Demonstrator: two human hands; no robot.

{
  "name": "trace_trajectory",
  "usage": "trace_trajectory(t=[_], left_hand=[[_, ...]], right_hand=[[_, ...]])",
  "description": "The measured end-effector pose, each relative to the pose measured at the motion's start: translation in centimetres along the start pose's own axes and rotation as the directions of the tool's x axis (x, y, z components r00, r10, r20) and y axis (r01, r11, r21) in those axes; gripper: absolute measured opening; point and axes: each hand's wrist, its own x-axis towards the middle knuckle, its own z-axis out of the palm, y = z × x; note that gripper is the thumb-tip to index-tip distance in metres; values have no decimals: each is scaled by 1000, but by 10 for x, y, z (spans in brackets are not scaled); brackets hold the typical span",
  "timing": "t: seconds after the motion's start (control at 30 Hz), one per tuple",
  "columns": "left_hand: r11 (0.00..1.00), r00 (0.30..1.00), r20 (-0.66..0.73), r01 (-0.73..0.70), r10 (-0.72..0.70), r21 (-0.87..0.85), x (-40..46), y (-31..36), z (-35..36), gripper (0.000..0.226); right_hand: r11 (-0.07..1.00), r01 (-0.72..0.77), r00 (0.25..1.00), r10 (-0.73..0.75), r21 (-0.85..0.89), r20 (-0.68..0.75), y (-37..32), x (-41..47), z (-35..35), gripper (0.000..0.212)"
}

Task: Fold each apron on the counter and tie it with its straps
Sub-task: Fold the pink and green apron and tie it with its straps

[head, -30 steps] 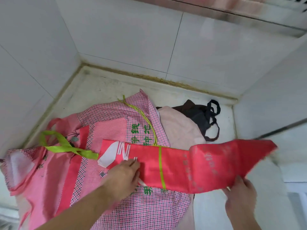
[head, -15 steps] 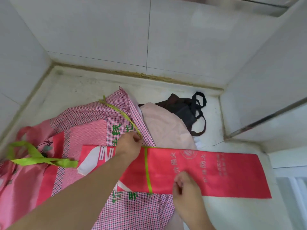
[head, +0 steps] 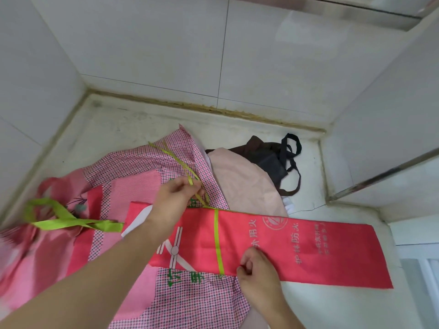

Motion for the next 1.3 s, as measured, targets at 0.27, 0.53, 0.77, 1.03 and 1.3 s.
trace_trajectory(t=[0.27, 0.53, 0.77, 1.03, 1.3], left_hand=[[409, 578, 785, -675, -225, 614, -111, -24, -40, 44], [466, 817, 573, -533, 67, 706, -93, -65, -35, 33], [274, 790, 613, -583, -29, 765, -75, -71, -7, 93], [-43, 812, 485, -525, -326, 850, -88, -94, 15, 110], [511, 843, 534, -489, 67, 707, -81, -69, -5, 72]], right_hand=[[995, -28, 1000, 26, -95, -17, -18, -5, -1, 16], [876, -287, 892, 392, 387, -227, 21, -19, -50, 8], [222, -343, 617, 786, 913, 40, 78, -27, -117, 19], [-35, -223, 622, 764, 974, 170, 122, 15, -148, 44], [439, 71, 735, 584, 896, -344, 40, -9, -188, 15]])
